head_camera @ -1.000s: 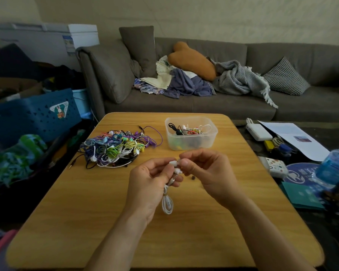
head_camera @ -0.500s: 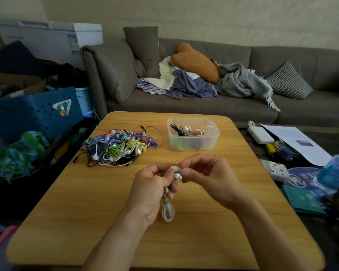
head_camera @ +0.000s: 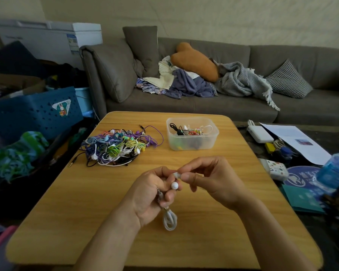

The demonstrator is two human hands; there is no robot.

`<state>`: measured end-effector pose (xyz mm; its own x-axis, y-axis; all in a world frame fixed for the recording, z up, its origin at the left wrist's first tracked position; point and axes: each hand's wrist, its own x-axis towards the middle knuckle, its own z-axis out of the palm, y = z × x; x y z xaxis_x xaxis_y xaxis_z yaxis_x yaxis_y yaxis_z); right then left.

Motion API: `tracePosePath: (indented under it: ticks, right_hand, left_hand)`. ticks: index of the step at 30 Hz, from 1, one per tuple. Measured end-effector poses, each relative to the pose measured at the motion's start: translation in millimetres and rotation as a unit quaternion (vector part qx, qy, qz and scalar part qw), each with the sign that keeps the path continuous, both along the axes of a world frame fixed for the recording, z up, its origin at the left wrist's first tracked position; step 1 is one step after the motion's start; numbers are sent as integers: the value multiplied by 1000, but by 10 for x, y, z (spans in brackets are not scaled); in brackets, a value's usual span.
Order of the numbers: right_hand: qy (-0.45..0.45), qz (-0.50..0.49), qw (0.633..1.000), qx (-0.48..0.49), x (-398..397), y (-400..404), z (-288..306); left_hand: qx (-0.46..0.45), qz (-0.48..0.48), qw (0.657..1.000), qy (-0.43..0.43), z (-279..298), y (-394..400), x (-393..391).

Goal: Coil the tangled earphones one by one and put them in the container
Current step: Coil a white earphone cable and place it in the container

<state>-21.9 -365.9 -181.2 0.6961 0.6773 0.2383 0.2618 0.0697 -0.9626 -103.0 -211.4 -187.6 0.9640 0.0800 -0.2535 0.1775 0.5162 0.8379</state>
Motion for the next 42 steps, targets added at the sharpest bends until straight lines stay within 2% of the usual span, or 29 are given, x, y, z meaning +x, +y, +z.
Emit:
tracePosePath:
  ticks: [4,6,9,12,14,18,20,22,24,27,29,33,36,40,42]
  right_hand:
    - [-2,-27,1000,-8,-1,-11,23]
    - [10,-27,999,-21,-22,-10,20]
    - [134,-27,990,-18,-70,37,19]
    - [306,-31,951,30,-119,108,12]
    - [385,-15,921,62,-171,156,20]
    - [481,112,862,116,-230,223,22]
    - [504,131,845,121,-242,239,23]
    - [467,88,874,98,-263,259,32]
    - [394,28,915,79,-294,272,52]
    - [244,-61,966,57,-327,284,30]
    - [129,-124,983,37,-338,305,11]
    - [-84,-198,976,-30,-283,316,-20]
    - [-146,-212,966,-40,-246,320,-39]
    - [-279,-179,943,-32,-152,316,-72]
    - [-274,-160,948,-16,-107,287,-83]
  left_hand:
    - [5,-6,1000,-4,24,-14,-10]
    - [66,15,998,-15,34,-17,-31]
    - [180,59,980,-67,65,-35,-55]
    - [276,114,942,-150,92,-45,-30]
    - [333,144,910,-201,95,-32,-28]
    - [403,175,861,-257,104,-5,-47]
    - [423,181,847,-265,115,5,-61]
    - [410,184,856,-257,120,23,-72]
    - [398,190,863,-245,119,36,-84]
    - [374,207,877,-221,122,8,-85]
    - [344,221,891,-194,104,-6,-78]
    - [247,209,938,-128,62,22,-59]
    - [188,183,962,-72,64,33,-52]
    - [94,140,986,-4,69,43,-50]
    - [68,126,990,7,74,37,-60]
